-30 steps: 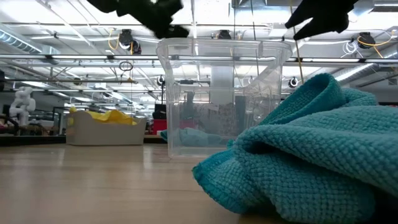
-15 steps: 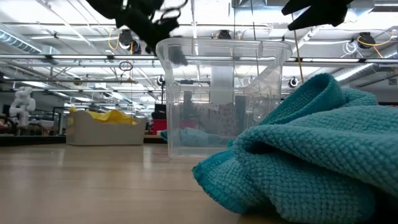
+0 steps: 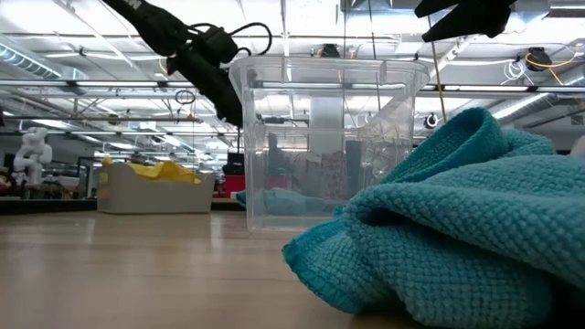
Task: Sort microfiber towel by color & place in baskets
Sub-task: Put the top blue towel into the transparent bin
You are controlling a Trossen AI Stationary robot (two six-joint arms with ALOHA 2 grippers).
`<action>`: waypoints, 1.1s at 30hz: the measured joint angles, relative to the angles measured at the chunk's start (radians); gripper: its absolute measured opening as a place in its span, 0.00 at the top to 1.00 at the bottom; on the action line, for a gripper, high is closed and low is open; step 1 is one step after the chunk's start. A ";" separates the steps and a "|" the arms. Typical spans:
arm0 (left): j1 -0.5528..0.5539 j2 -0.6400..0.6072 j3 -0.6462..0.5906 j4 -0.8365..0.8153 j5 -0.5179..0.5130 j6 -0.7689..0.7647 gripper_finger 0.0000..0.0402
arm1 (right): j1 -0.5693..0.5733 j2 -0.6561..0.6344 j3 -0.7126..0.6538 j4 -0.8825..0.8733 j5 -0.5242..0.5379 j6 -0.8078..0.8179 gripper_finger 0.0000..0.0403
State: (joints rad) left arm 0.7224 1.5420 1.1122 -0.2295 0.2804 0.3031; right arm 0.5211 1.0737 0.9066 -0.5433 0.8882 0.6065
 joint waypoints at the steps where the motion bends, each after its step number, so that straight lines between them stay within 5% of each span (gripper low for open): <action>1: -0.005 0.011 -0.002 -0.001 0.000 0.025 0.34 | 0.000 0.000 0.000 0.001 0.000 0.000 0.22; 8: 0.002 0.124 -0.004 0.002 0.001 0.096 0.31 | 0.000 0.000 0.000 0.002 0.000 0.008 0.22; 14: 0.030 0.197 -0.005 0.053 0.106 0.071 0.15 | 0.000 0.000 0.000 0.002 0.001 0.007 0.22; 19: 0.029 0.257 -0.005 0.076 0.092 0.072 0.06 | 0.000 0.000 0.000 0.002 0.004 0.007 0.22; 28: -0.006 0.387 -0.005 0.137 0.128 0.112 0.06 | 0.000 0.000 0.000 0.002 0.005 0.006 0.22; 33: -0.027 0.438 0.003 0.170 0.075 0.140 0.17 | -0.003 0.000 0.000 0.002 0.005 0.004 0.22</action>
State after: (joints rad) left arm 0.6950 1.9797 1.1153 -0.0597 0.3550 0.4432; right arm 0.5182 1.0733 0.9066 -0.5415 0.8936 0.6102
